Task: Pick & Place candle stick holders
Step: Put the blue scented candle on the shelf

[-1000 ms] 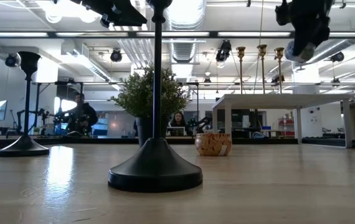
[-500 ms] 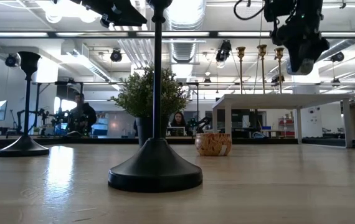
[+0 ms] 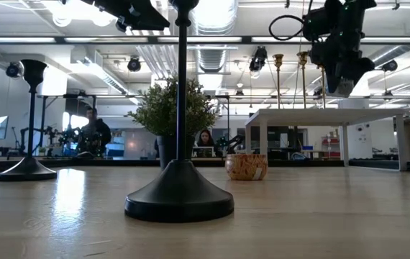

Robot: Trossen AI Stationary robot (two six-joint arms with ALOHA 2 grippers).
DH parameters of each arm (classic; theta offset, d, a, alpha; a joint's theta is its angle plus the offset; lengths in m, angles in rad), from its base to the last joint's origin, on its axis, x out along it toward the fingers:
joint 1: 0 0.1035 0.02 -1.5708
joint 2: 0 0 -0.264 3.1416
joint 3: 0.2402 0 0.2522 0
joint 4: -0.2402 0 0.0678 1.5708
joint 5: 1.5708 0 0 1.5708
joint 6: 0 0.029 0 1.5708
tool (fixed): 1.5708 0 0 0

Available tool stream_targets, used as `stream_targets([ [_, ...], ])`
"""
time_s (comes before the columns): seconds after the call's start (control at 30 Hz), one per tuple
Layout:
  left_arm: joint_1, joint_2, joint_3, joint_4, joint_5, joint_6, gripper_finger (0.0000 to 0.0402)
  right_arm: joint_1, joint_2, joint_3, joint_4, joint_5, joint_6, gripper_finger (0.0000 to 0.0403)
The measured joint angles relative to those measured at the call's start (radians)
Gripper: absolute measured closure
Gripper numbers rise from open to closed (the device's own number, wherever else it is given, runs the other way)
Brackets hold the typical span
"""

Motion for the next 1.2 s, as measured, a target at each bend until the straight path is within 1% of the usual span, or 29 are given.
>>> stream_targets([
  [0.27, -0.001, 0.000, 0.000, 0.000, 0.000, 0.000, 0.0223, -0.063, 0.042, -0.001, 0.000, -0.018, -0.040, 0.0117],
  [0.47, -0.001, 0.000, 0.000, 0.000, 0.000, 0.000, 0.0223, -0.067, 0.064, -0.011, -0.002, -0.019, -0.061, 0.0117],
  [0.67, 0.000, 0.000, 0.000, 0.000, 0.000, 0.000, 0.0223, -0.067, 0.039, -0.055, 0.004, -0.018, -0.068, 0.0117],
  [0.83, 0.000, 0.000, -0.001, 0.000, 0.000, 0.000, 0.0223, -0.066, 0.011, -0.112, 0.065, -0.018, -0.067, 0.0114],
  [1.0, 0.000, 0.000, -0.001, 0.000, 0.000, 0.000, 0.0223, -0.066, 0.013, -0.151, 0.095, -0.017, -0.067, 0.0115],
  [1.2, 0.000, 0.000, -0.001, 0.000, 0.000, 0.000, 0.0223, -0.065, 0.014, -0.153, 0.110, -0.014, -0.071, 0.0112],
])
